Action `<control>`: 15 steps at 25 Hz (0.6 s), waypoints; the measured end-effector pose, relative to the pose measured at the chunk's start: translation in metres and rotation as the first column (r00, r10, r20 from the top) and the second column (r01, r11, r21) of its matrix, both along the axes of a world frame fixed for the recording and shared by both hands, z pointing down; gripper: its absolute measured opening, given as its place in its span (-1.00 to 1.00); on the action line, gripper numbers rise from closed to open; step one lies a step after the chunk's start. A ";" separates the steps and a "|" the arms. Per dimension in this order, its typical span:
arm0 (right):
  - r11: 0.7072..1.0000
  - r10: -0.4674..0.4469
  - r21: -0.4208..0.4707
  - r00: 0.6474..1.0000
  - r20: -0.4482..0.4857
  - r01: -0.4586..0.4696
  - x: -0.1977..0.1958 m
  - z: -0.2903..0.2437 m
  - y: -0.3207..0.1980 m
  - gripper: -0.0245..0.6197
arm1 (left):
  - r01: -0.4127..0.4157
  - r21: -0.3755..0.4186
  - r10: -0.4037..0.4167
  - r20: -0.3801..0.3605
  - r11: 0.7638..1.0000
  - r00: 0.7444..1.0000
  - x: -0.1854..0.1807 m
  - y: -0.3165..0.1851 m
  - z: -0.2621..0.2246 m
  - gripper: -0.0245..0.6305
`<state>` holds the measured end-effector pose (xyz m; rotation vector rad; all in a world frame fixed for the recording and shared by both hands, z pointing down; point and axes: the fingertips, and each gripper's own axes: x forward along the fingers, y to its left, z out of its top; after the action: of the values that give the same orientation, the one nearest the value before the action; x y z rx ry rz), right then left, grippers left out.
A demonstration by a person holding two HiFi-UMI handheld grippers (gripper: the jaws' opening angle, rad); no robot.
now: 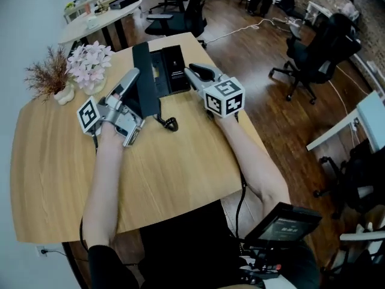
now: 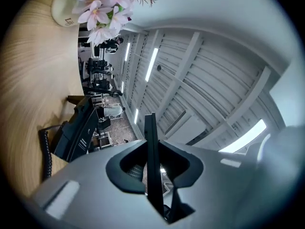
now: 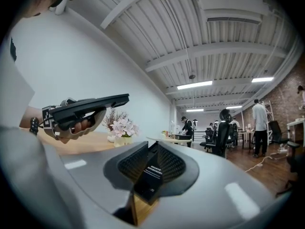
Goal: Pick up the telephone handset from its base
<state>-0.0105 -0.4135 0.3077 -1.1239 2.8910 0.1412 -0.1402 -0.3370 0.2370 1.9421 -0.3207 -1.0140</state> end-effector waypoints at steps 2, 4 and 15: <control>1.000 -0.010 0.002 1.000 -0.005 0.010 -0.015 0.003 0.001 -0.72 | 0.025 0.005 -0.025 -0.036 1.000 0.999 -0.016 0.012 0.004 -0.69; 1.000 -0.016 0.001 1.000 -0.004 0.016 -0.016 0.003 0.001 -0.72 | 0.028 0.021 -0.027 -0.079 0.999 0.997 -0.013 0.021 0.007 -0.69; 0.997 -0.059 0.049 0.998 -0.006 0.059 -0.014 -0.011 0.028 -0.73 | -0.007 0.046 0.016 -0.204 0.999 0.979 0.002 0.046 0.023 -0.69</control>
<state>-0.0249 -0.3854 0.2969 -1.0312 2.9035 0.2116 -0.1380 -0.2908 0.2603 1.8580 -0.1717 -1.2108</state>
